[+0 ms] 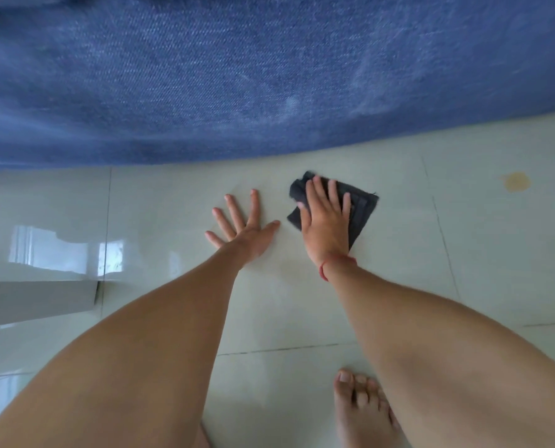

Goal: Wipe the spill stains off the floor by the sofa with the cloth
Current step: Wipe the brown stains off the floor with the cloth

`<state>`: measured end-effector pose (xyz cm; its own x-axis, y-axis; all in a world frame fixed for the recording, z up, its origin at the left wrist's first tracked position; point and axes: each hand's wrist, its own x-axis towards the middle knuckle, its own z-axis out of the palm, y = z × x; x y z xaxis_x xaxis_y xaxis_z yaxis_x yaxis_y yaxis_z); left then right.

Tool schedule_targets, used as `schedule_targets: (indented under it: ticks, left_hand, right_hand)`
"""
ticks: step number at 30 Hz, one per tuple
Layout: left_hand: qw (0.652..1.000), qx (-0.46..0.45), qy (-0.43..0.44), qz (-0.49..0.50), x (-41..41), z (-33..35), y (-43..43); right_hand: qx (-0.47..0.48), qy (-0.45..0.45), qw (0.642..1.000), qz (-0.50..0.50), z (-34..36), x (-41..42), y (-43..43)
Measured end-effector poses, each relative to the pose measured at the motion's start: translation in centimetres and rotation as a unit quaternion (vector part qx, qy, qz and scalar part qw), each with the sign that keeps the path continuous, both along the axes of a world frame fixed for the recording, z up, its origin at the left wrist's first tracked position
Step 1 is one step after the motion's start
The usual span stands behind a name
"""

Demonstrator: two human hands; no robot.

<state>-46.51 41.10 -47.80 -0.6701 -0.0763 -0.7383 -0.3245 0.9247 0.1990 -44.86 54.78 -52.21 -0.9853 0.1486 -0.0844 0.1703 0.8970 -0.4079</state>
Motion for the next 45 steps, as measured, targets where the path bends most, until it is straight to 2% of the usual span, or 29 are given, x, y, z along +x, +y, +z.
schedule_targets:
  ticks: [3, 5, 9, 12, 16, 19, 20, 22, 24, 28, 30, 33, 39, 42, 45]
  left_hand:
    - [1.000, 0.001, 0.005, 0.007, 0.1, 0.1, 0.0]
    - [1.000, 0.000, 0.010, 0.006, 0.2, 0.1, 0.0]
    - [1.000, 0.000, 0.014, 0.005, 0.3, 0.1, -0.1]
    - [1.000, 0.002, 0.018, 0.001, 0.3, -0.2, 0.0]
    - [1.000, 0.003, 0.017, -0.001, 0.2, -0.4, -0.3]
    - [1.000, 0.012, 0.019, 0.002, 0.2, -0.5, -0.2]
    - [1.000, 0.020, 0.021, 0.007, 0.2, -0.5, -0.2]
    - [0.999, 0.030, 0.027, 0.013, 0.3, -0.3, -0.6]
    - [0.998, 0.038, 0.048, 0.004, 0.4, -0.2, -1.4]
    - [0.992, 0.002, 0.122, 0.029, 1.8, -0.2, -4.4]
    - [0.989, -0.029, 0.131, 0.058, 2.7, -0.3, -6.2]
    - [0.993, -0.036, 0.100, 0.058, 3.9, -0.8, -8.2]
    - [0.995, -0.027, 0.077, 0.052, 3.6, -1.4, -8.8]
    - [0.996, -0.023, 0.075, 0.051, 3.5, -1.3, -8.9]
    - [0.997, -0.014, 0.064, 0.051, 3.3, -1.2, -8.9]
  right_hand:
    - [0.032, -0.002, 0.994, 0.108, 0.1, 3.7, 2.6]
    - [0.064, -0.008, 0.992, 0.107, 0.0, 5.7, 5.4]
    - [0.071, -0.018, 0.995, -0.072, -0.1, 5.5, 8.5]
    - [0.036, -0.010, 0.977, -0.211, 0.0, 2.5, 7.7]
    - [0.014, -0.018, 0.965, -0.259, -0.1, -0.3, 5.8]
    - [0.013, -0.021, 0.972, -0.232, 0.0, -2.2, 4.3]
    - [0.016, -0.011, 0.980, -0.197, 0.0, -2.5, 3.5]
    - [0.023, 0.007, 0.998, -0.064, 0.2, -1.8, 1.2]
    - [0.029, 0.017, 0.998, 0.052, 0.1, 0.5, -1.5]
    - [0.033, -0.018, 0.992, 0.124, 0.4, 6.0, -2.2]
    - [0.068, -0.013, 0.990, 0.122, 0.0, 7.7, 0.5]
    - [0.085, -0.027, 0.994, 0.060, 0.1, 8.2, 4.0]
    - [0.040, -0.050, 0.988, -0.140, 0.3, 3.3, 0.5]
    - [0.016, -0.053, 0.989, -0.134, 0.6, 0.0, -3.0]
    - [-0.001, -0.043, 0.998, -0.039, 0.6, -1.5, -6.9]
